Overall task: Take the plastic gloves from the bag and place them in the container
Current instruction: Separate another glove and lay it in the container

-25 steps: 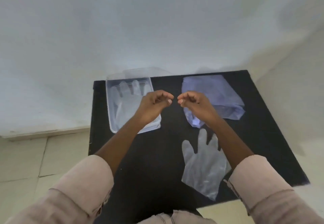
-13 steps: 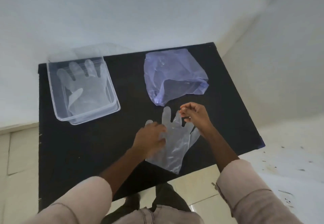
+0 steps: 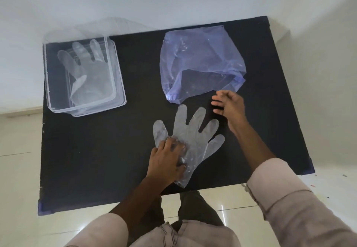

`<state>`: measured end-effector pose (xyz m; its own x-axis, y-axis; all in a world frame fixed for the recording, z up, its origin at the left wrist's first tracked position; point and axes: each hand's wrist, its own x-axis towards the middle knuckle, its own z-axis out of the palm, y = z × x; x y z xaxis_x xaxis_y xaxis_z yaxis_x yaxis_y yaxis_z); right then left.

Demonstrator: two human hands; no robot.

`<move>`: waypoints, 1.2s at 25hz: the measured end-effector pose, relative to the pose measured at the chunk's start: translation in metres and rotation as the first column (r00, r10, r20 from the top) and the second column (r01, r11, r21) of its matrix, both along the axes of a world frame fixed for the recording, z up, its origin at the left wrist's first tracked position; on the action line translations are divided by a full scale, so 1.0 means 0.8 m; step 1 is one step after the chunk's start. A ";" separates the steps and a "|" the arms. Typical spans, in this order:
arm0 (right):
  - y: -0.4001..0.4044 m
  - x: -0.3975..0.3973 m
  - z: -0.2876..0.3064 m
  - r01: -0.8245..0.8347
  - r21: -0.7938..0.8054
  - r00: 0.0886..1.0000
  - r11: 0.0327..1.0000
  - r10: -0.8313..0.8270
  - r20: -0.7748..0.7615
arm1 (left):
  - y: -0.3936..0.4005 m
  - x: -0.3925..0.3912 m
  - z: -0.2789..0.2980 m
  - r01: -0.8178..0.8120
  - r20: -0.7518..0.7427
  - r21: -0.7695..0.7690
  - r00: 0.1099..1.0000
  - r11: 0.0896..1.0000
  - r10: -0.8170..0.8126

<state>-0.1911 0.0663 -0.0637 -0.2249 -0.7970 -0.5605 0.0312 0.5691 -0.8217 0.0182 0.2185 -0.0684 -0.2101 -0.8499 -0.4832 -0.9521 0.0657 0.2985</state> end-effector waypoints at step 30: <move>0.325 0.127 -0.009 -0.616 0.212 0.347 0.759 0.502 -0.792 | 0.079 0.139 0.005 -0.293 -0.406 0.027 0.870 0.956 0.278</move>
<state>-0.0897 0.3263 -0.0710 0.0159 -0.9502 -0.3113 -0.9209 0.1074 -0.3747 0.1293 0.2817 -0.0643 -0.1253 -0.9168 -0.3791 -0.7298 -0.1737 0.6612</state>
